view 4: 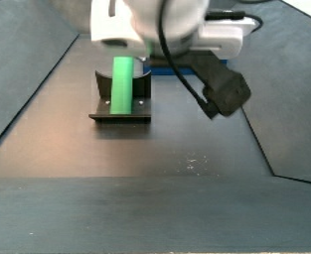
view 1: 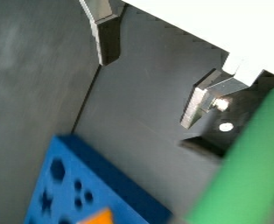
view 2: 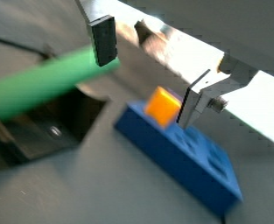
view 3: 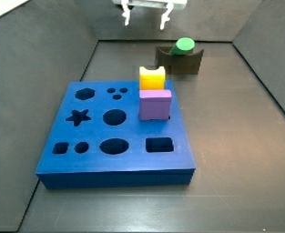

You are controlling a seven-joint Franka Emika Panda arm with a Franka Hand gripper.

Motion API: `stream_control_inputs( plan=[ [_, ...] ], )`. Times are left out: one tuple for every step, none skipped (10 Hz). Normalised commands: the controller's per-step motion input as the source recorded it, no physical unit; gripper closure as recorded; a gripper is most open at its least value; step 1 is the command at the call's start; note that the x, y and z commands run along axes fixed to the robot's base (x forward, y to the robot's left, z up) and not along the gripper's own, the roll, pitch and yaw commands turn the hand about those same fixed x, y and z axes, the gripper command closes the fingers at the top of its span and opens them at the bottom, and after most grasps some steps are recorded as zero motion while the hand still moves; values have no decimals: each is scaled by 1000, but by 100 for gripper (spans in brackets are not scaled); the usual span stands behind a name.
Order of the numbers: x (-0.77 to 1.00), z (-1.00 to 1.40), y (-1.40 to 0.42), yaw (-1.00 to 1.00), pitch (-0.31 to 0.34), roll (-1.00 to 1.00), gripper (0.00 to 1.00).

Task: Pick up the oval object. Move up. Place the oval object on the fixture. Regrasp the oval object. Move to above the board. Insert the oval object.
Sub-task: Regrasp the oval object.

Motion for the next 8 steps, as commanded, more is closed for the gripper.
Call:
stream_control_inputs(
  plan=[
    [-212,-149,-1000,-929,-83,1000,0],
    [-185,-135,-1000,-931,-107,1000,0],
    [-157,-90,-928,-931,-138,1000,0],
    [-120,-42,-731,-931,-161,1000,0],
    [-86,-16,-459,-931,-190,1000,0],
    [-67,-7,-254,-932,-210,1000,0],
    [-58,-2,-119,-934,-221,1000,0],
    [-45,3,-28,-947,-249,1000,0]
  ],
)
